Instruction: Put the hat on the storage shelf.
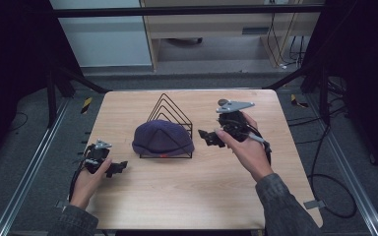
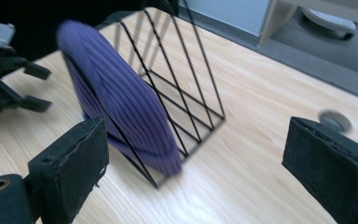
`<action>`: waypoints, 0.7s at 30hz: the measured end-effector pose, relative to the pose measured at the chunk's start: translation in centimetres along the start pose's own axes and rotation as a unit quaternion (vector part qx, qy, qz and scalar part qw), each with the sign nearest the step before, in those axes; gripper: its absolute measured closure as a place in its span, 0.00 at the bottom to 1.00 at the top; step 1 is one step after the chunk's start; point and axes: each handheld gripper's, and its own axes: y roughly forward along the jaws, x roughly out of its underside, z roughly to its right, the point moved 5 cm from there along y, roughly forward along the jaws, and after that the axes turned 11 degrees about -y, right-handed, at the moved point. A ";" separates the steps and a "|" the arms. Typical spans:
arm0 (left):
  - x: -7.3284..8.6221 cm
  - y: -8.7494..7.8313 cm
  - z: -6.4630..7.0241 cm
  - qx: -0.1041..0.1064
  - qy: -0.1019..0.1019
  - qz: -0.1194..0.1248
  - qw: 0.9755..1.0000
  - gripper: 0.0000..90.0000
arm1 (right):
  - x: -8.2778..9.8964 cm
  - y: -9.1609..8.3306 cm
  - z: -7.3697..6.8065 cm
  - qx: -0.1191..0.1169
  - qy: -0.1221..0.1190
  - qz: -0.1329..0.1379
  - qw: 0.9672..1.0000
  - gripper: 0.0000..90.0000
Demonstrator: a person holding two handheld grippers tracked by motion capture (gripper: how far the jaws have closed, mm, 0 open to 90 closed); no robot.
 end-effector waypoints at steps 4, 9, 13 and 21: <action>0.1 0.1 0.1 -0.001 0.004 -0.004 1.000 0.06 | 3.0 -0.9 1.2 0.017 0.010 -0.012 1.000 0.11; 0.3 0.4 0.2 -0.001 0.004 -0.007 1.000 0.06 | 6.9 -1.5 1.8 0.023 0.030 -0.026 0.999 0.12; 0.3 0.5 0.2 -0.001 0.007 -0.010 1.000 0.06 | 9.8 -1.8 2.2 0.031 0.038 -0.036 0.998 0.12; 0.7 1.1 0.2 -0.005 0.011 -0.020 1.000 0.03 | 15.5 -2.0 2.5 0.040 0.075 -0.053 0.995 0.13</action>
